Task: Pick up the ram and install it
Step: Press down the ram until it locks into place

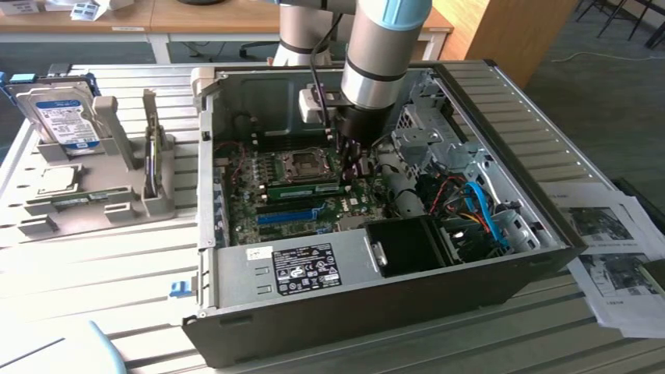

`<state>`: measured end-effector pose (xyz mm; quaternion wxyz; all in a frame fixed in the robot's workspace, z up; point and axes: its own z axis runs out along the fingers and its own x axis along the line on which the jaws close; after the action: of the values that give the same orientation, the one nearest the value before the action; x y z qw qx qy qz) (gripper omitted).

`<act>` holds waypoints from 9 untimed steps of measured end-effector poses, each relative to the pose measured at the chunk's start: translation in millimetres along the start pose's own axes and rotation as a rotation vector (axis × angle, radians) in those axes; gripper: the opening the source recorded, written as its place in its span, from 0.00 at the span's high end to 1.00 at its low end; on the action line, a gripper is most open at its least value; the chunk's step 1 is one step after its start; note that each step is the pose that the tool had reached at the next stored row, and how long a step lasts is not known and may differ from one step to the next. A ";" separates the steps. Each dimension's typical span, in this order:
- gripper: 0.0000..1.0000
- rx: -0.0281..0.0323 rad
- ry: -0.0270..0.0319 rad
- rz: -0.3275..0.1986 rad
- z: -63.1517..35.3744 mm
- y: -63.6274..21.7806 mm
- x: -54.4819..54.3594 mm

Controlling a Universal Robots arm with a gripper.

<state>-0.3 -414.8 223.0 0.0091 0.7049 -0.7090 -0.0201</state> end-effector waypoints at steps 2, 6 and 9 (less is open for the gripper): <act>0.91 0.0000 0.0000 0.000 0.1 0.0 0.0; 0.91 0.0000 0.0000 0.000 0.3 0.0 0.0; 0.91 0.0000 0.0001 0.000 0.4 0.0 0.0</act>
<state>-0.2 -414.8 222.6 0.0091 0.7049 -0.7090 -0.0201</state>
